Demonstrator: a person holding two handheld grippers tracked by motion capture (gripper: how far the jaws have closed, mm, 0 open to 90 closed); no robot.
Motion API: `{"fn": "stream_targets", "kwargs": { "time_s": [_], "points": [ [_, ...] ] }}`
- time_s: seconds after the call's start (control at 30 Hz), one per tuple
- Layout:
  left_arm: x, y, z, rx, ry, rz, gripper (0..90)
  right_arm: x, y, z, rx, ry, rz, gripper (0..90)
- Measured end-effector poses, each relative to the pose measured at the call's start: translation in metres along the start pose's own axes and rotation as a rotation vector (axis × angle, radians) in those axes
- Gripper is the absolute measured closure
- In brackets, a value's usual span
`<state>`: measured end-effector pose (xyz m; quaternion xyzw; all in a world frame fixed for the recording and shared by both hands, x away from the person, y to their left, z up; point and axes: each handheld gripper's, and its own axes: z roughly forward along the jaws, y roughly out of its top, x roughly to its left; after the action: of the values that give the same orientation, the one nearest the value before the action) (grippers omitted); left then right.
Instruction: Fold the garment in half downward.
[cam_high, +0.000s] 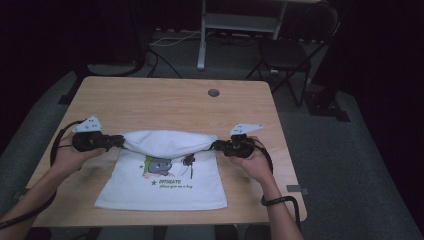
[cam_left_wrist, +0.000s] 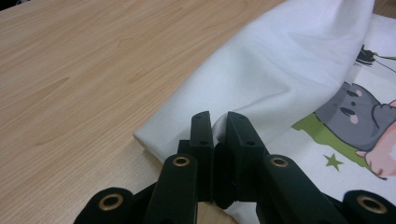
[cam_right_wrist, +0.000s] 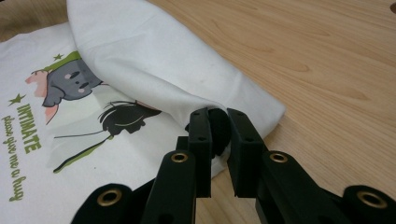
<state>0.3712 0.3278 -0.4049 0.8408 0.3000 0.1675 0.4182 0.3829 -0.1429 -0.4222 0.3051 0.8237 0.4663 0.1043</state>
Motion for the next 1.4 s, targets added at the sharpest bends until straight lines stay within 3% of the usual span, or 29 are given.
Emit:
{"fn": "stream_targets", "kwargs": {
  "time_s": [1.4],
  "points": [
    [-0.017, -0.008, -0.016, -0.028, -0.027, 0.013, 81.6, 0.017, -0.004, -0.013, -0.012, 0.022, -0.035, 81.2]
  ]
}}
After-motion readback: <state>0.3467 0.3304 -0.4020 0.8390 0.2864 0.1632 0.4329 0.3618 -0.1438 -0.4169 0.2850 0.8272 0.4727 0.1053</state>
